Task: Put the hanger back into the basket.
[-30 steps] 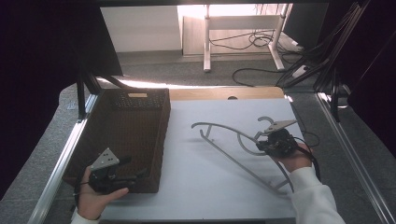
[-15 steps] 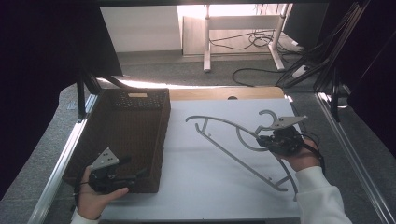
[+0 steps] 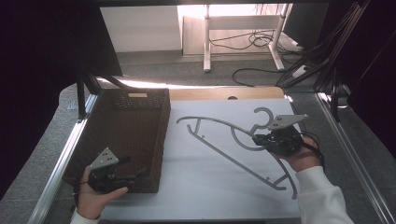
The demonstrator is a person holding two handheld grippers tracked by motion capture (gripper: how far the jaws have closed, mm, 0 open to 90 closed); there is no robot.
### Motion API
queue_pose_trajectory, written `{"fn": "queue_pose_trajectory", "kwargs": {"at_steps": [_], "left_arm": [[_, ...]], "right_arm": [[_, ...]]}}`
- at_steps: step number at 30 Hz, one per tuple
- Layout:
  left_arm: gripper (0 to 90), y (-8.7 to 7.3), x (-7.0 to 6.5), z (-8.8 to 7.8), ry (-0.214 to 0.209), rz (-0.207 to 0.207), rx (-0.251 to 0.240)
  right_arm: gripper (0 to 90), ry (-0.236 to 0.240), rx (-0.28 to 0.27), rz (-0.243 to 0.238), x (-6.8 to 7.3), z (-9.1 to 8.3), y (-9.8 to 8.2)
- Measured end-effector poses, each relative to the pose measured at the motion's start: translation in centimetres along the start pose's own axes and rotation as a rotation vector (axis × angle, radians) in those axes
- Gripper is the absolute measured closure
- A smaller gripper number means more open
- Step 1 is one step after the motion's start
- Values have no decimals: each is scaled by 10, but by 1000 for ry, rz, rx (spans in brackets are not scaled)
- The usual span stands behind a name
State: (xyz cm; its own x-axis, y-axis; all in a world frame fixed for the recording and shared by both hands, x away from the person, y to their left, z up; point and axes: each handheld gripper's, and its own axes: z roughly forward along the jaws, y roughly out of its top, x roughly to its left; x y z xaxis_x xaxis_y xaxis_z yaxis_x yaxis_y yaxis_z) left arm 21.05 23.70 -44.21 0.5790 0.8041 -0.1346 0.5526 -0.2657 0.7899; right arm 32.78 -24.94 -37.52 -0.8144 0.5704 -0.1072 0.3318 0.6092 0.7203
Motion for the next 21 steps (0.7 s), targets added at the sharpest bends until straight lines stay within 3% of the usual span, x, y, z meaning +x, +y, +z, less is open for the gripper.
{"fn": "queue_pose_trajectory", "kwargs": {"at_steps": [5, 13, 21], "left_arm": [[246, 1, 0, 0, -2, 0, -3], [265, 9, -5, -5, -54, -6, -41], [269, 16, -8, -6, -74, 1, -60]], "right_arm": [[830, 17, -13, -23, 6, -1, 5], [830, 49, -28, -54, 13, 1, 10], [830, 67, -32, -76, 19, 2, 13]]}}
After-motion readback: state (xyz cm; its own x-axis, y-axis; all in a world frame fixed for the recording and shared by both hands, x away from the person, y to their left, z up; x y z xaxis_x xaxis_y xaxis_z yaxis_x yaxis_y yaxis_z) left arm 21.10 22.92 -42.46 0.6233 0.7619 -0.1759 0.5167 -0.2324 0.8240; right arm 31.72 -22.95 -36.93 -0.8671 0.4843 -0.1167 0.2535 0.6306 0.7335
